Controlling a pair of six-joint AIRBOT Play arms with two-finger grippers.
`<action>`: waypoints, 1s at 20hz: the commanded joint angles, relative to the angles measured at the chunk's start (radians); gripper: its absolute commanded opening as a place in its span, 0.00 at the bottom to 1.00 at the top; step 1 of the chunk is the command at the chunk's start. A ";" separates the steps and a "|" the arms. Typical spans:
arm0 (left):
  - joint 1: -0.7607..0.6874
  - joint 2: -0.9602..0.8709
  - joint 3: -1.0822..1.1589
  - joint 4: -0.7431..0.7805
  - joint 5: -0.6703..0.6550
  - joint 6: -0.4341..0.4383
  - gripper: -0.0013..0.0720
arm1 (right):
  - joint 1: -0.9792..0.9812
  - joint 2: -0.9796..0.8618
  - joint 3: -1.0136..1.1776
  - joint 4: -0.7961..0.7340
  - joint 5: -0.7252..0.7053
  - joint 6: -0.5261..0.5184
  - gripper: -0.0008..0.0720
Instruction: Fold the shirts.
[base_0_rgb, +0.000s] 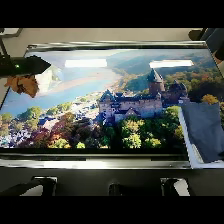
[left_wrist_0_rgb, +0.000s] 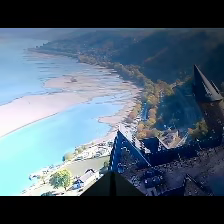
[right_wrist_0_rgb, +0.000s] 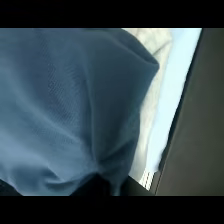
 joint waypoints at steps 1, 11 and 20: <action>-0.008 0.002 0.001 -0.002 0.000 -0.001 0.05 | -0.001 0.005 -0.034 -0.013 -0.031 -0.053 0.57; -0.114 -0.007 0.363 0.595 0.002 -0.187 0.05 | 0.263 0.005 0.613 0.202 -0.544 -0.323 0.77; -0.184 -0.040 -0.254 0.444 -0.278 -0.313 0.95 | 1.154 -0.393 0.613 0.087 0.068 -0.200 0.75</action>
